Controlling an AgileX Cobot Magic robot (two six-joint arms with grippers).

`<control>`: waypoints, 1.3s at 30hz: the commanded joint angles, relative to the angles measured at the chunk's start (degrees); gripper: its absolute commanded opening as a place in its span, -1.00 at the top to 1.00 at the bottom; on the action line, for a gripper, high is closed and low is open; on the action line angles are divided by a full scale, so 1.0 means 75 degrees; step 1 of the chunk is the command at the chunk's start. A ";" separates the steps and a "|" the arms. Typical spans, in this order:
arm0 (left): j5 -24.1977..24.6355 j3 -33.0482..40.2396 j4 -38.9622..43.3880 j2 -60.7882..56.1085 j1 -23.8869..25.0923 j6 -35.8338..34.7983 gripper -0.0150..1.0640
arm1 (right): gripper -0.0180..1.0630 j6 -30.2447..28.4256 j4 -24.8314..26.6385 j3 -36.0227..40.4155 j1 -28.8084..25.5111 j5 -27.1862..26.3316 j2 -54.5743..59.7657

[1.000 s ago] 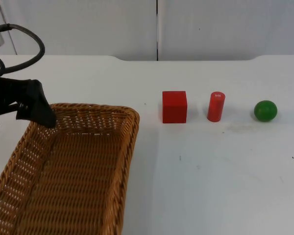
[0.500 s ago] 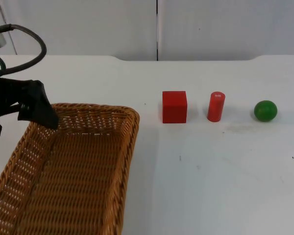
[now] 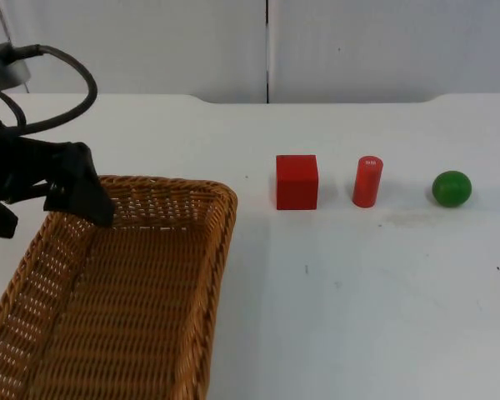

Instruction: Pick up the basket with the left hand and place the object to the left of the red cylinder into the basket with the right hand.

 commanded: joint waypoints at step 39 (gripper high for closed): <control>-0.0102 -0.0031 0.1145 0.1589 0.0392 -0.0393 -0.89 | -0.98 -0.0410 0.0007 -0.0080 -0.0015 -0.1128 0.0239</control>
